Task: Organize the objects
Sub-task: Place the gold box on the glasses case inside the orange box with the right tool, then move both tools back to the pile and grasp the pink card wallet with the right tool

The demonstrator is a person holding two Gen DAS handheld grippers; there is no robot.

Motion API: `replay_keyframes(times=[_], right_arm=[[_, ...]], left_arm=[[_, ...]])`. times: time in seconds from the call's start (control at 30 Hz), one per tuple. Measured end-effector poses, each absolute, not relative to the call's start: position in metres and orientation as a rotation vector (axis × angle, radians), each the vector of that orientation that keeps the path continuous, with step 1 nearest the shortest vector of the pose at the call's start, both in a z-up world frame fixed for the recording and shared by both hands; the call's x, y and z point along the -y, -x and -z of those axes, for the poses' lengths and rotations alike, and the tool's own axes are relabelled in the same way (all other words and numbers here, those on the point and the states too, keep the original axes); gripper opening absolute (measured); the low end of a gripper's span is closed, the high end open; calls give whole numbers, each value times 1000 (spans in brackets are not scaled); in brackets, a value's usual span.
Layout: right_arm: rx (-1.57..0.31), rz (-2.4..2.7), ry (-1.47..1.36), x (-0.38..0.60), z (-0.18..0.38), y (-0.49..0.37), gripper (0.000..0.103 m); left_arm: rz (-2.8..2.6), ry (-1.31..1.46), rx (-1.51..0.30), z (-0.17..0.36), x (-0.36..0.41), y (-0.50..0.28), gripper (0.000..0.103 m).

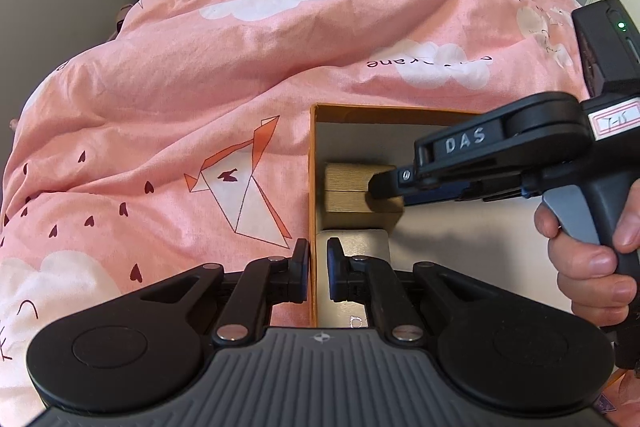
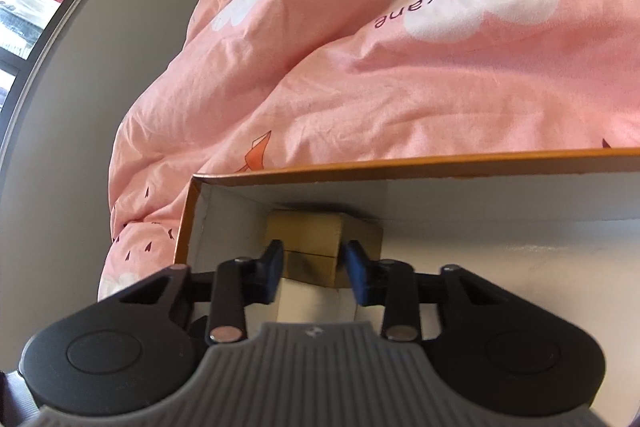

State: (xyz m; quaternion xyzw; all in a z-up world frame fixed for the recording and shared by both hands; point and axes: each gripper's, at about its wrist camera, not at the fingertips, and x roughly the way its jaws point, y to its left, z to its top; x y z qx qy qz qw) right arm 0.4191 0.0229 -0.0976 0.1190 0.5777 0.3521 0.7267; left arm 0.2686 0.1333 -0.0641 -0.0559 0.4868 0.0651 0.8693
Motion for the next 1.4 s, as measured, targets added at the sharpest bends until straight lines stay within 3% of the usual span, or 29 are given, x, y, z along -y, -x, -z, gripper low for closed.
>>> replay_keyframes(times=[0.1, 0.3, 0.53, 0.67, 0.9, 1.2, 1.4], right_arm=[[-1272, -793, -256, -27, 102, -418, 24], [-1268, -798, -232, -28, 101, -417, 26], [-1153, -832, -118, -9, 62, -382, 26], [-1034, -896, -45, 20, 29, -339, 38], [-937, -903, 2, 79, 3, -258, 38], [-934, -812, 143, 130, 16, -170, 39], [-1018, -788, 140, 148, 26, -149, 53]], left_arm=[[-140, 115, -1023, 65, -133, -269, 8], [-145, 112, -1018, 63, -131, -267, 8], [-189, 171, -996, 54, -135, -250, 8], [-213, 157, -909, 25, -122, -214, 10], [-149, 185, -828, -6, -87, -141, 10], [41, 136, -1006, 30, -31, -79, 10], [85, 123, -1070, 45, -21, -61, 25]])
